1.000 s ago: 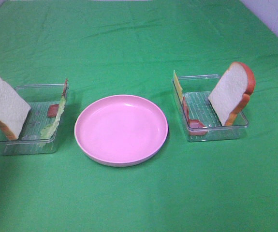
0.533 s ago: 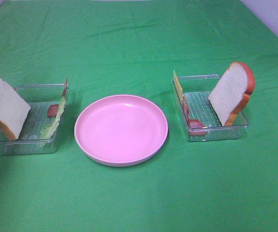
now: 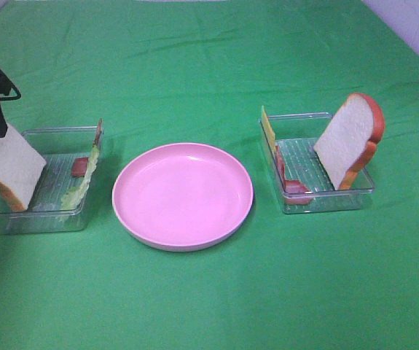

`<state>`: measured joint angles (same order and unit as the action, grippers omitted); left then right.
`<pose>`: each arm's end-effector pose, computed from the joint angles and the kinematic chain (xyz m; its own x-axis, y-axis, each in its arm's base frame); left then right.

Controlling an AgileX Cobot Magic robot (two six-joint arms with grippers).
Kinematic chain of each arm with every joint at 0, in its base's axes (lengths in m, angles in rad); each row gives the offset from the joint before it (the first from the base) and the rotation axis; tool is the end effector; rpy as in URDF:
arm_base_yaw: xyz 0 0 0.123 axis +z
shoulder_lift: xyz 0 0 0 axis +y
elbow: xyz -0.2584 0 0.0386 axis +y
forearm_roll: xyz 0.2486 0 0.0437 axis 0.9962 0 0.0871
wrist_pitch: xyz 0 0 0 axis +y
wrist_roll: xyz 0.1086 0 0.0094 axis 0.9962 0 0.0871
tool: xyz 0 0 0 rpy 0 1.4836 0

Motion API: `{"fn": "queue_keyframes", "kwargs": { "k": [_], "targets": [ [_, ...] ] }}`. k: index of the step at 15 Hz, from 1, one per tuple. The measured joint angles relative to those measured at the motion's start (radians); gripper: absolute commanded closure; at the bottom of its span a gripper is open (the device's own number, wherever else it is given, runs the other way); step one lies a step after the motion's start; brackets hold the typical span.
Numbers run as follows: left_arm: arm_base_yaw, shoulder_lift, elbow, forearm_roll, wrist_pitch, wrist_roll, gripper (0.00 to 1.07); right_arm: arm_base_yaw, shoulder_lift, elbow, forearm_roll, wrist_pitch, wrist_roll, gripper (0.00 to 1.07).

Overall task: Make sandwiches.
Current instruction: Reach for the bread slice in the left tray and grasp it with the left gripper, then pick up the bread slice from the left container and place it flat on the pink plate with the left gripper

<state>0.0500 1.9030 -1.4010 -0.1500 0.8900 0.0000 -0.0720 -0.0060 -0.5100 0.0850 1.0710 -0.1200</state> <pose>0.3888 0.0068 0.1690 -0.9561 -0.1420 -0.2564 -0.1096 0.9845 -0.1368 0.0336 0.0057 0.2718 -0.4474 -0.0468 -0.8931 -0.0301 0.9989 -0.0373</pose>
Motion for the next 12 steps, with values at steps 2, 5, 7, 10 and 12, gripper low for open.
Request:
{"fn": "queue_keyframes", "kwargs": {
  "k": [2,5,7,10,12],
  "targets": [
    [0.000,0.002,0.000,-0.023,-0.011,0.000,0.67,0.000,0.000,0.000,0.000,0.000,0.000,0.27],
    [0.000,0.002,0.000,-0.060,-0.011,0.000,0.90,0.000,0.000,0.000,0.000,0.000,0.000,0.27],
    [0.000,0.002,0.000,-0.074,-0.011,0.000,1.05,0.000,0.000,0.000,0.000,0.000,0.000,0.27],
    [0.000,0.002,0.000,-0.085,-0.005,0.000,1.07,0.000,0.000,0.000,0.000,0.000,0.000,0.27],
    [0.000,-0.028,0.000,-0.088,0.011,0.000,1.07,0.000,0.000,0.000,0.000,0.000,0.000,0.27]
  ]
}}
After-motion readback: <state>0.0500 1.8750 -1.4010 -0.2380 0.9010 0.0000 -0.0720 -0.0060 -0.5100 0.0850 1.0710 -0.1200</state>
